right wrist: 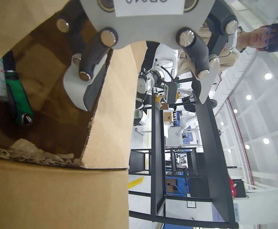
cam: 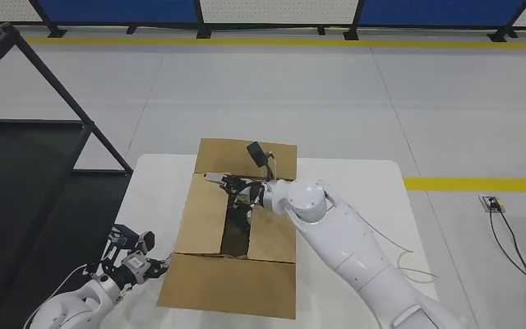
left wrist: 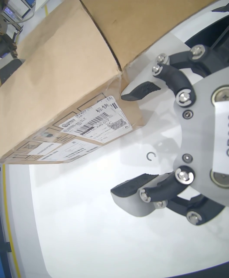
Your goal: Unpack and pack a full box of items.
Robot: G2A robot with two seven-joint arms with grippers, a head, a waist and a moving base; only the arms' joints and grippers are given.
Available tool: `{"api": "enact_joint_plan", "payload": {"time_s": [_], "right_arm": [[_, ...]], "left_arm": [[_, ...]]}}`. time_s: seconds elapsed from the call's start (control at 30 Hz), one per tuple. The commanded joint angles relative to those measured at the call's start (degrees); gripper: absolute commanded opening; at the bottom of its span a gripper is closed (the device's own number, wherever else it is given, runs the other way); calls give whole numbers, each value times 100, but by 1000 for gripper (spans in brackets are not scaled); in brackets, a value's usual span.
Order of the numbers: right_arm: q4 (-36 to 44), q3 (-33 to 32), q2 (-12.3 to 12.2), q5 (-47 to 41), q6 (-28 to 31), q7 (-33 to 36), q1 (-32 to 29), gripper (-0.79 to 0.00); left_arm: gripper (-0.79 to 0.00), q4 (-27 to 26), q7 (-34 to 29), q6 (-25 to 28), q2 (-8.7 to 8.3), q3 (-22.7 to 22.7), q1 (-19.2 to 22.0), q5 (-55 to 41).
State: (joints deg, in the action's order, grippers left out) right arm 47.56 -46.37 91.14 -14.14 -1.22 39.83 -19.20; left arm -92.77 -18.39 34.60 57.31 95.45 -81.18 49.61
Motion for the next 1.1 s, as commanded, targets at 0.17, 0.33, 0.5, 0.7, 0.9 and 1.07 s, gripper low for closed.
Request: {"api": "enact_joint_plan", "payload": {"time_s": [0.17, 0.33, 0.5, 0.7, 0.9, 1.07], "right_arm": [[150, -140, 41, -227, 251, 58, -26, 0], [345, -214, 77, -409, 489, 67, -113, 0], [523, -226, 155, -674, 607, -53, -194, 0], [540, -161, 218, -787, 596, -54, -190, 0], [540, -161, 218, -787, 596, -54, -190, 0], [612, -182, 218, -818, 634, -119, -270, 0]], "left_arm": [[0, -34, 16, -10, -7, -20, -27, -26], [0, -65, 23, 17, -11, -45, -59, -33], [0, -96, 26, 17, -17, -55, -76, -34], [0, -7, 99, -29, -36, 121, -106, -145], [0, 300, 219, -68, -69, 501, -196, -386], [0, 469, 252, -51, -98, 870, -374, -702]]}}
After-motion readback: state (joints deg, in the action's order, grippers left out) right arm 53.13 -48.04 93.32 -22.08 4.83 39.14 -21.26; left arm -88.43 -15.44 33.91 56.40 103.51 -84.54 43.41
